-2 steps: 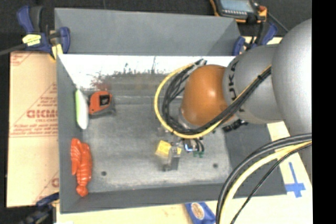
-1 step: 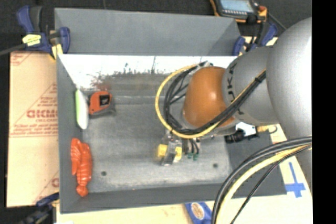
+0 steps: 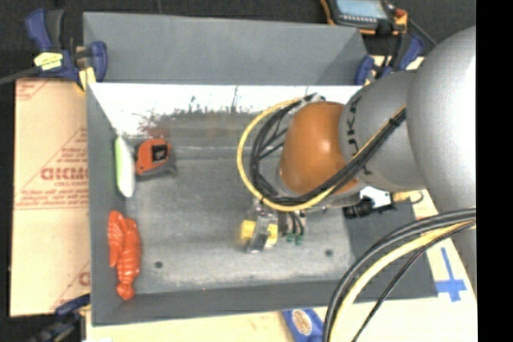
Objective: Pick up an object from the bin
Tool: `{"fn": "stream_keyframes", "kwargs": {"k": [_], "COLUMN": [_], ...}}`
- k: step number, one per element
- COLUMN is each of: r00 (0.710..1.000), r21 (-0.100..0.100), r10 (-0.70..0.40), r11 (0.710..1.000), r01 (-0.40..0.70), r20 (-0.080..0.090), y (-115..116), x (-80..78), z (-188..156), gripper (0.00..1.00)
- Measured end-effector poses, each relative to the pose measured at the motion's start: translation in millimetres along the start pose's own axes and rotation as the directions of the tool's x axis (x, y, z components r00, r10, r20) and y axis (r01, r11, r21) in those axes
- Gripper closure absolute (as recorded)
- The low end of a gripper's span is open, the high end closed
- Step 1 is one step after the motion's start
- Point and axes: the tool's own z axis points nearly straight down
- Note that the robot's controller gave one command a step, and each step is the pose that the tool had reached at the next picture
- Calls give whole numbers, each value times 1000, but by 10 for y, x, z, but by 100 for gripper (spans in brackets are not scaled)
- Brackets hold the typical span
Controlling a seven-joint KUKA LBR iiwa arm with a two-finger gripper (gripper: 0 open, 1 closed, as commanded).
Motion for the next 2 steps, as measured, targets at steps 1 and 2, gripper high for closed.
{"fn": "stream_keyframes", "kwargs": {"k": [1,2], "r00": [1000,1000], "r21": [1,1], "r10": [0,0], "r11": [1000,1000], "r01": [0,0], "r20": [-4,-8], "y": [-3,-6], "x": [16,28], "z": [-47,-254], "gripper": [100,100]}}
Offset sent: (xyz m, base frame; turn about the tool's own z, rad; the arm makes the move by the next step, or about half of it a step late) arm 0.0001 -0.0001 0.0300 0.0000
